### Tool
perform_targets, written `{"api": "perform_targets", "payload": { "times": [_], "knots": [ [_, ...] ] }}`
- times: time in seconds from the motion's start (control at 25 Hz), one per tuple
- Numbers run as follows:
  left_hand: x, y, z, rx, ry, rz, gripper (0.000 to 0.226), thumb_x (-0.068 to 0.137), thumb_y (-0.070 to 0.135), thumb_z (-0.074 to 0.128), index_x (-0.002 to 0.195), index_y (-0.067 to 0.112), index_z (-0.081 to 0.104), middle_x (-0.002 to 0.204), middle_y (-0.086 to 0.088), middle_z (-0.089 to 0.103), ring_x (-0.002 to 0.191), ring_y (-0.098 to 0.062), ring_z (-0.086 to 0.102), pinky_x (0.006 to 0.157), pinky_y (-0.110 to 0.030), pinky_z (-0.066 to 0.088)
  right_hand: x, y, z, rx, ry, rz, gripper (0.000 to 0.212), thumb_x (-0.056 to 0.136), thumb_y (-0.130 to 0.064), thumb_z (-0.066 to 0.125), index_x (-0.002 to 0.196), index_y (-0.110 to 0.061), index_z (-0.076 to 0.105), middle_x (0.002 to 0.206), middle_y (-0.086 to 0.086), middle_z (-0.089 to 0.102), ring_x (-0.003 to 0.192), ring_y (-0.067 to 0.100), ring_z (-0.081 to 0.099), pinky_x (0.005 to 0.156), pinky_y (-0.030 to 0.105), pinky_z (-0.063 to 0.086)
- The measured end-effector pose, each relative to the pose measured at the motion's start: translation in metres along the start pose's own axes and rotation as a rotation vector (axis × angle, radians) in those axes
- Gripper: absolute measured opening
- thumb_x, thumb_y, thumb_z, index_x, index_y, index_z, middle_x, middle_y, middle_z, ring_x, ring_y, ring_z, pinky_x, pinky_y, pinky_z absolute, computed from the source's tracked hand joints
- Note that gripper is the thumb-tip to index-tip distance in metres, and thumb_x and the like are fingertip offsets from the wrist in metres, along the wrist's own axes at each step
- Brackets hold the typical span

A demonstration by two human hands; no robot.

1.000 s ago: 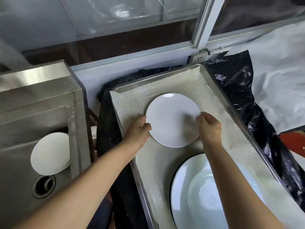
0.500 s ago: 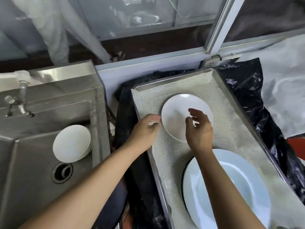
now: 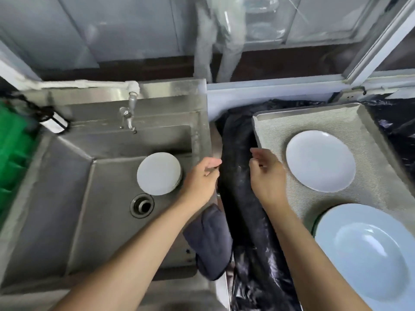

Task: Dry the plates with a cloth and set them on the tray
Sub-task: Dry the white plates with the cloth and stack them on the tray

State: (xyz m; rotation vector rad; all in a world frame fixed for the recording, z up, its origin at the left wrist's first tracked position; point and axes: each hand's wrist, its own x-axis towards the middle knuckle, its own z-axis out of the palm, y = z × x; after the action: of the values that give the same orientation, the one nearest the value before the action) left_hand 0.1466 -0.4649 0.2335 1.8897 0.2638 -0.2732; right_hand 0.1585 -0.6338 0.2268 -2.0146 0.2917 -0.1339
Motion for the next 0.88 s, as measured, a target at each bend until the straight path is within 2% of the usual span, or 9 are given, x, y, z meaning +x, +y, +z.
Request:
{"api": "perform_targets", "payload": {
  "times": [0.12, 0.24, 0.32, 0.4, 0.48, 0.52, 0.64, 0.8, 0.88],
  "knots": [
    [-0.008, -0.024, -0.048, -0.004, 0.024, -0.005, 0.032, 0.096, 0.004, 0.051, 0.116, 0.023, 0.068, 0.116, 0.006, 0.068, 0.108, -0.015, 0.063, 0.102, -0.043, 0.051, -0.021, -0.019, 0.043, -0.036, -0.026, -0.009, 0.029, 0.096, -0.01, 0.056, 0.122, -0.015, 0.069, 0.117, 0.002, 0.07, 0.101, 0.013, 0.066, 0.089, 0.018, 0.047],
    [-0.012, -0.047, -0.095, -0.019, 0.036, -0.024, 0.034, 0.095, 0.004, 0.049, 0.105, 0.032, 0.066, 0.106, 0.021, 0.066, 0.097, -0.002, 0.063, 0.101, -0.041, 0.051, -0.043, -0.034, 0.085, -0.065, -0.049, 0.033, 0.029, 0.097, -0.013, 0.056, 0.121, -0.019, 0.069, 0.116, -0.002, 0.069, 0.097, 0.008, 0.065, 0.077, 0.001, 0.039],
    [-0.011, -0.069, -0.134, -0.033, 0.032, -0.035, 0.033, 0.095, 0.006, 0.049, 0.103, 0.033, 0.066, 0.106, 0.025, 0.065, 0.091, 0.008, 0.062, 0.099, -0.038, 0.053, -0.06, -0.046, 0.123, -0.062, -0.047, 0.069, 0.03, 0.097, -0.013, 0.055, 0.122, -0.02, 0.069, 0.116, -0.004, 0.069, 0.097, 0.009, 0.065, 0.075, -0.002, 0.038],
    [-0.01, -0.089, -0.168, -0.029, 0.025, -0.049, 0.032, 0.095, 0.009, 0.05, 0.103, 0.035, 0.067, 0.111, 0.023, 0.066, 0.094, 0.006, 0.063, 0.094, -0.035, 0.055, -0.075, -0.056, 0.155, -0.055, -0.04, 0.113, 0.029, 0.097, -0.013, 0.055, 0.121, -0.022, 0.069, 0.116, -0.007, 0.07, 0.099, 0.012, 0.066, 0.08, 0.005, 0.044],
    [-0.009, -0.111, -0.2, -0.016, 0.015, -0.062, 0.033, 0.094, 0.01, 0.05, 0.103, 0.037, 0.067, 0.115, 0.02, 0.066, 0.096, -0.006, 0.064, 0.084, -0.026, 0.055, -0.089, -0.061, 0.189, -0.068, -0.029, 0.131, 0.031, 0.096, -0.011, 0.055, 0.122, -0.021, 0.069, 0.116, -0.005, 0.072, 0.103, 0.016, 0.068, 0.091, 0.025, 0.051],
    [-0.008, -0.121, -0.213, -0.016, 0.013, -0.068, 0.033, 0.094, 0.01, 0.05, 0.102, 0.038, 0.067, 0.115, 0.019, 0.066, 0.094, -0.009, 0.064, 0.078, -0.022, 0.054, -0.094, -0.061, 0.204, -0.08, -0.025, 0.128, 0.031, 0.095, -0.01, 0.056, 0.122, -0.019, 0.069, 0.117, -0.003, 0.073, 0.104, 0.017, 0.068, 0.092, 0.029, 0.05],
    [-0.002, -0.154, -0.245, -0.037, 0.022, -0.085, 0.033, 0.095, 0.006, 0.051, 0.103, 0.033, 0.068, 0.114, 0.013, 0.068, 0.097, -0.013, 0.067, 0.083, -0.037, 0.058, -0.101, -0.055, 0.243, -0.09, -0.02, 0.138, 0.029, 0.095, -0.009, 0.059, 0.121, -0.016, 0.069, 0.115, 0.001, 0.072, 0.102, 0.017, 0.067, 0.09, 0.027, 0.048],
    [0.013, -0.203, -0.269, -0.037, 0.04, -0.107, 0.03, 0.096, 0.003, 0.053, 0.111, 0.025, 0.068, 0.113, 0.014, 0.07, 0.107, -0.002, 0.064, 0.099, -0.042, 0.054, -0.096, -0.029, 0.284, -0.093, -0.038, 0.201, 0.03, 0.095, -0.009, 0.058, 0.119, -0.022, 0.07, 0.11, -0.006, 0.071, 0.084, -0.006, 0.061, 0.073, 0.003, 0.04],
    [0.025, -0.229, -0.272, -0.037, 0.057, -0.118, 0.032, 0.095, 0.003, 0.054, 0.11, 0.027, 0.068, 0.111, 0.014, 0.071, 0.104, 0.004, 0.064, 0.1, -0.043, 0.053, -0.091, -0.007, 0.3, -0.107, -0.055, 0.235, 0.03, 0.096, -0.01, 0.057, 0.12, -0.024, 0.069, 0.109, -0.008, 0.069, 0.086, -0.014, 0.058, 0.07, -0.002, 0.038]
  ]
}}
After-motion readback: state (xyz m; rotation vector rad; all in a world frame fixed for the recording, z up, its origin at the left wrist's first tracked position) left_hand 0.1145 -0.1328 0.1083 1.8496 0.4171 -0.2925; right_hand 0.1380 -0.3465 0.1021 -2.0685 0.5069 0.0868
